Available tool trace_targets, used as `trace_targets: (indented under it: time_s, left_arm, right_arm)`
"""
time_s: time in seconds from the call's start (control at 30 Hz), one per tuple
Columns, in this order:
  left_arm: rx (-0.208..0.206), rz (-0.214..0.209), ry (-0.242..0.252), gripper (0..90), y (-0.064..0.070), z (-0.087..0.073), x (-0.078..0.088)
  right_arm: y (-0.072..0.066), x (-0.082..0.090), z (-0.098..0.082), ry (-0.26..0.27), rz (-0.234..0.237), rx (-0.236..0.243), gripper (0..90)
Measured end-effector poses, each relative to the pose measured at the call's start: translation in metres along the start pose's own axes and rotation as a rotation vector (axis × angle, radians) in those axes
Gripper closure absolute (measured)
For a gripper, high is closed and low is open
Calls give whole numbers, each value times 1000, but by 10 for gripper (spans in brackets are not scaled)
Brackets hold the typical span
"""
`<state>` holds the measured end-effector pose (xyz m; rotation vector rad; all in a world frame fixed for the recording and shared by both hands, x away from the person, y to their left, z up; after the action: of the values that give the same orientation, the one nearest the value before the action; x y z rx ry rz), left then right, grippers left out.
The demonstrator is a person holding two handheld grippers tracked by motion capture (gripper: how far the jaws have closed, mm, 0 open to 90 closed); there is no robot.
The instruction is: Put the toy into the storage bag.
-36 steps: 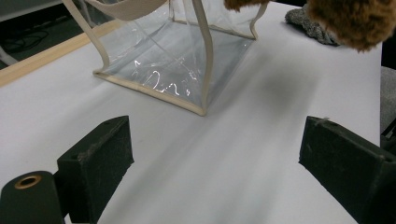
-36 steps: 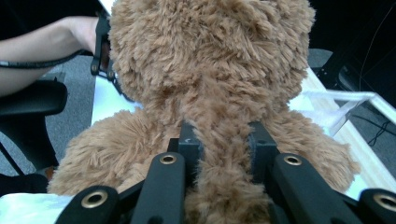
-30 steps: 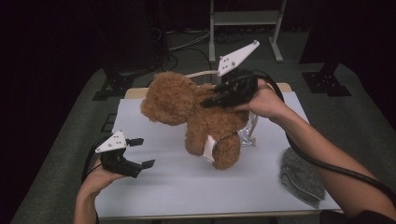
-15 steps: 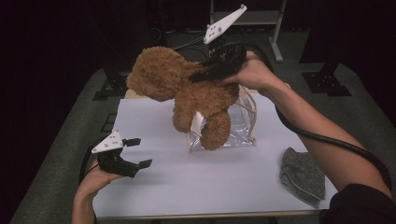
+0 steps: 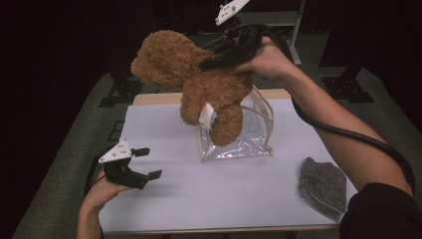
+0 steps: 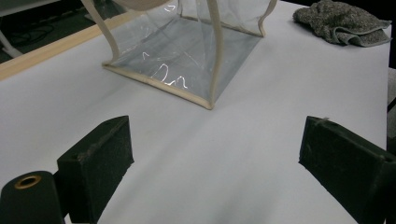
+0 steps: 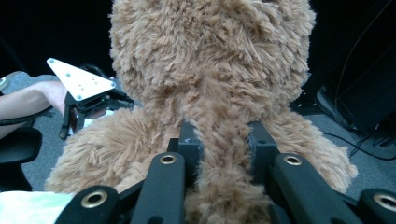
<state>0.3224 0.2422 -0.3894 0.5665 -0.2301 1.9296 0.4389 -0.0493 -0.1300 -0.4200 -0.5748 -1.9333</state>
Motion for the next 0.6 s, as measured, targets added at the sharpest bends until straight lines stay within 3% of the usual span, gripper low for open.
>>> trace_targets:
  time_s: [0.23, 0.6]
  left_arm:
    - [-1, -2, 2, 86, 0, 0, -1]
    - [1, 3, 0, 85, -2, -1, 1]
  right_arm:
    - [16, -4, 3, 0, -18, -18, 725]
    - [38, -23, 8, -13, -34, -42, 725]
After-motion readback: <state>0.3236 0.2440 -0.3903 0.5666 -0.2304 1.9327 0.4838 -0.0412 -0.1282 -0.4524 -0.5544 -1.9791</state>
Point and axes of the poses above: each handheld gripper's, and its own axes: x roughly backward along the jaws, z roughly out of its top, y roughly to its right, the point moved 4 cm from there along -x, roughly forward along the jaws, and after that the axes turned 10 degrees about -z, right-handed, at the moved point
